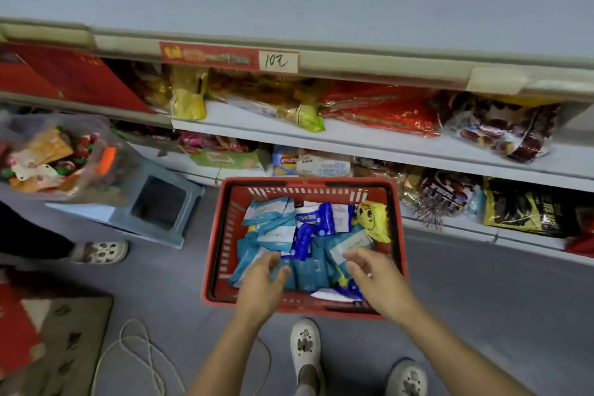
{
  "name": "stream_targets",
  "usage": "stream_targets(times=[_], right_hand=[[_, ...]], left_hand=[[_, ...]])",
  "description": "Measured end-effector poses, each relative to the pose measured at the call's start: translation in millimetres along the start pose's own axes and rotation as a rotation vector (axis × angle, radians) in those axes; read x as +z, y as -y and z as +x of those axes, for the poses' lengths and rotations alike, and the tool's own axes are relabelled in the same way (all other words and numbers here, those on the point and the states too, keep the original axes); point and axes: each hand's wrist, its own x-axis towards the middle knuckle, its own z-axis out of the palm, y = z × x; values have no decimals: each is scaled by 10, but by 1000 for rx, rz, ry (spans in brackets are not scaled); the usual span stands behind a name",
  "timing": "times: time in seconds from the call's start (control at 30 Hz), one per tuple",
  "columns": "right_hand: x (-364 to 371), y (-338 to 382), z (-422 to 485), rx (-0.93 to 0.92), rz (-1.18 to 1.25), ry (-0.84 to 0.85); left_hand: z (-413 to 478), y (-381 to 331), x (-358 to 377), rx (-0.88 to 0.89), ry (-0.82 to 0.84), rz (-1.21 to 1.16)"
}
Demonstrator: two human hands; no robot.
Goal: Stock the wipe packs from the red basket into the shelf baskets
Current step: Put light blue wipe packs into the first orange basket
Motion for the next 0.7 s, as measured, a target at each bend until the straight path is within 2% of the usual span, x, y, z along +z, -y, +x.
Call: stream_targets(times=[0.17, 0.3, 0.47, 0.7], right_hand=[[588, 210, 606, 80, 27, -20], [1011, 246, 1059, 199, 33, 3], [1216, 193, 1296, 378, -61, -257], [1380, 313, 1332, 415, -214, -189]], left_hand=[[748, 319, -224, 30, -35, 49], [1257, 428, -215, 126, -37, 168], [1586, 561, -141, 213, -64, 318], [1919, 582, -75, 300, 86, 517]])
